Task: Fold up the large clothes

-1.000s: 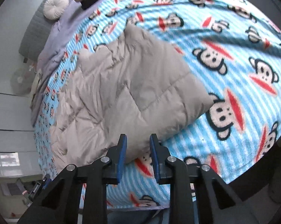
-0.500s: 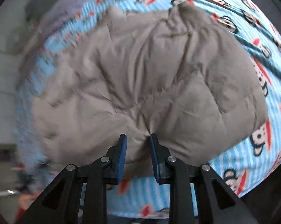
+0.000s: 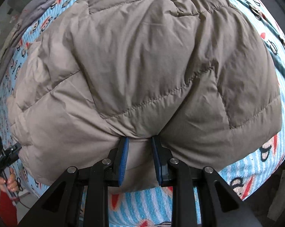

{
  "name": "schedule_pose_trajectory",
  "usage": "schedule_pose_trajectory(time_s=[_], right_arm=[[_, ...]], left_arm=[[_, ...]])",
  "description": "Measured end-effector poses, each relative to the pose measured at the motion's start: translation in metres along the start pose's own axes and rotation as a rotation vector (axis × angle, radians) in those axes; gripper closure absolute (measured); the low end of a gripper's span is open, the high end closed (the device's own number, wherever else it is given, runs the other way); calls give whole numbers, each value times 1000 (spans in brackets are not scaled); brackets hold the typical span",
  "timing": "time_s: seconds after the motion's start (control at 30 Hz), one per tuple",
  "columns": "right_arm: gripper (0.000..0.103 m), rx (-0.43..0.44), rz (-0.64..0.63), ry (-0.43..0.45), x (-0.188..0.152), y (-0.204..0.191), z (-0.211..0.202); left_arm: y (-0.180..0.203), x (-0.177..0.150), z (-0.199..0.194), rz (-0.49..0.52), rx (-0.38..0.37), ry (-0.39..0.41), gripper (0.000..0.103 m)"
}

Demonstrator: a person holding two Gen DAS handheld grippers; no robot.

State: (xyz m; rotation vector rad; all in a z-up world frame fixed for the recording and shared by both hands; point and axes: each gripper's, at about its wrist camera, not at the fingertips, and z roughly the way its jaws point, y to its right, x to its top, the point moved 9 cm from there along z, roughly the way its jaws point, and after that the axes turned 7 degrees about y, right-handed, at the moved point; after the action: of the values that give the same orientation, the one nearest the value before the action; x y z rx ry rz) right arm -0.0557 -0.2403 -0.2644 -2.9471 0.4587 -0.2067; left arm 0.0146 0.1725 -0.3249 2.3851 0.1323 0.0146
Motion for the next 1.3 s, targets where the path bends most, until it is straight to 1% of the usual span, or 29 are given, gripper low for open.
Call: schedule_pose_trajectory(time_s=[0.1,0.13,0.17,0.23,0.3,0.37,0.4,0.43,0.5,0.53,0.57,0.6,0.67,0.77,0.83,0.87,0.9,0.97,1.0,1.07,1.13,1.2,1.3], right_arm=[[75,-14,7,-3,0,0,0],[75,-16,13,-2,0,0,0],[75,-16,20,0,0,-1,1],[75,-14,32,2,1,-2,3],[75,-16,43,0,1,-1,4],[73,-23,45,-1,3,-3,4],[72,-27,42,-2,4,-3,4],[72,-37,37,-4,5,-5,3],[70,-59,28,-2,6,-10,-3],[69,-57,24,12,7,-15,-11],[68,-42,17,32,8,-23,-18],[64,-25,6,51,9,-31,-24],[58,16,-43,112,13,-52,-38],[59,37,-122,180,18,-79,-49],[75,70,-190,204,22,-100,-48],[88,83,-212,199,22,-107,-44],[89,108,-242,185,23,-117,-36],[90,128,-273,169,28,-127,-18],[90,137,-273,154,31,-129,-5],[91,176,-228,115,38,-127,16],[92,263,-127,59,47,-119,36],[94,343,-52,11,53,-112,47],[96,430,-6,-38,55,-105,54]], left_arm=[[7,7,14,20,-96,-61,41],[10,8,20,33,-108,-80,30],[15,8,29,55,-111,-102,25],[27,4,45,111,-93,-138,16],[35,3,53,156,-73,-154,9],[41,3,61,196,-27,-157,9],[42,3,61,210,-9,-153,14],[45,5,57,227,-8,-145,35],[52,4,52,223,-49,-145,59],[54,4,48,228,-51,-136,66],[59,3,45,245,-50,-127,69],[64,2,41,256,-45,-118,73],[74,0,33,267,-43,-100,73],[95,-3,14,273,-62,-66,73],[110,-5,0,264,-92,-42,73],[119,-5,-10,260,-110,-30,73],[132,-7,-17,262,-123,-18,73],[156,-12,-31,270,-140,-1,73],[169,-15,-36,274,-149,5,73],[199,-23,-40,285,-148,16,73],[224,-29,-36,299,-124,19,73],[257,-34,-23,334,-83,20,73],[313,-35,15,384,-18,14,73]])
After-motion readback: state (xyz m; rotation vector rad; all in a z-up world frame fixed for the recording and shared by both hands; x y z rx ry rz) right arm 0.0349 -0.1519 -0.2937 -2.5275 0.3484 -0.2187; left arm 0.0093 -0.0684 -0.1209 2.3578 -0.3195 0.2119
